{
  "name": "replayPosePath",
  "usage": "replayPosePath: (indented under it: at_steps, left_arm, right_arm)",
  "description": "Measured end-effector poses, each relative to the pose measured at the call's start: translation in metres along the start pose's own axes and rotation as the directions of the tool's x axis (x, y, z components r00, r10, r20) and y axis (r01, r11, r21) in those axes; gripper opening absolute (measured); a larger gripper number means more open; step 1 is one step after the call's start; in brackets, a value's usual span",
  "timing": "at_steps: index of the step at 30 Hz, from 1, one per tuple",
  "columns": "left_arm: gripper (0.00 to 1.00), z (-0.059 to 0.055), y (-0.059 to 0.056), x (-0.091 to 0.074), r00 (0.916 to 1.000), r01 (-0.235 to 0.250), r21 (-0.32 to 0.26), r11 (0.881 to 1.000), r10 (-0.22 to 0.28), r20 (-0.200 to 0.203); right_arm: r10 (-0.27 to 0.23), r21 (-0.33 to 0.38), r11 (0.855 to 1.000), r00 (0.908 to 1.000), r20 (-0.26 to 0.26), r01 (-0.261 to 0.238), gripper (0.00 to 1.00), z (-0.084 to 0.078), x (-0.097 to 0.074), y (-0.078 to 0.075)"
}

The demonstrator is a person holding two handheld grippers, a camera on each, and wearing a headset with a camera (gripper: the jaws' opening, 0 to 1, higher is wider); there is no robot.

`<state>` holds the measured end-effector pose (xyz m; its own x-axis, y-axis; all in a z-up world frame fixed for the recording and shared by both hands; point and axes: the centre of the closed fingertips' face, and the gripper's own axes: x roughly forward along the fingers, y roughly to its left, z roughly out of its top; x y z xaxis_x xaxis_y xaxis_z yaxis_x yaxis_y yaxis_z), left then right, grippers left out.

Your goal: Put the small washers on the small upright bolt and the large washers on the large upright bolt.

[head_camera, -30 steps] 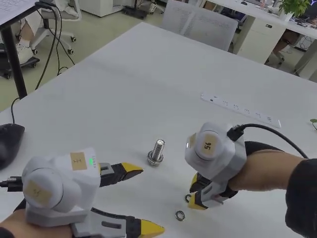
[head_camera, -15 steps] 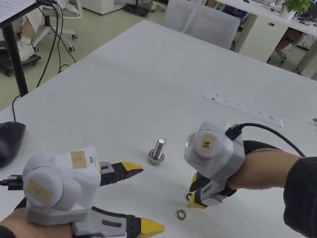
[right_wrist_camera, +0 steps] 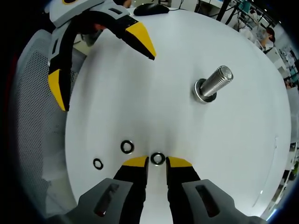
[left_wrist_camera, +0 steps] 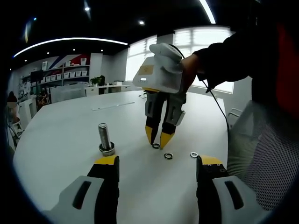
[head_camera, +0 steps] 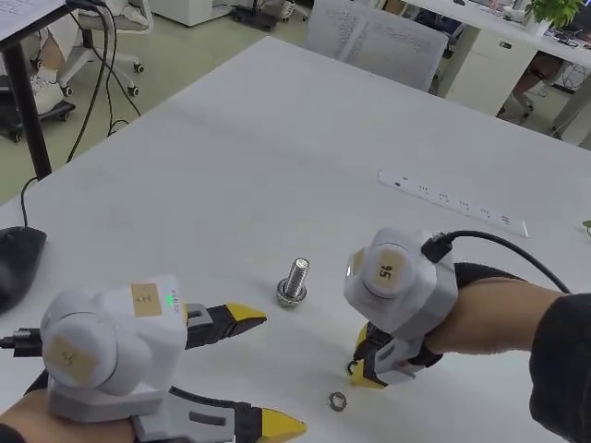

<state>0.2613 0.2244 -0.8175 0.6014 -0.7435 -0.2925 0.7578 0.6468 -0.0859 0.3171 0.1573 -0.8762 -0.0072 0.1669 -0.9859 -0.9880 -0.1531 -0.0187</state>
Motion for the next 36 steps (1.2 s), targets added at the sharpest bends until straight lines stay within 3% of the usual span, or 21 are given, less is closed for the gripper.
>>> replayPosePath:
  at_steps: [27,36]
  left_arm:
    - [0.65,-0.0011,0.0015,0.0001,1.0000,-0.003,0.002,1.000,0.003,-0.007]
    - [0.65,-0.0012,0.0006,0.0030,0.9999,0.007,0.006,1.000,-0.007,-0.010]
  right_arm:
    - [0.002,-0.026,1.000,1.0000,-0.010,-0.003,0.14,0.0000,-0.0010,0.0004]
    - [-0.001,-0.011,1.000,0.9998,-0.018,0.001,0.14,-0.0085,-0.0060,0.0021]
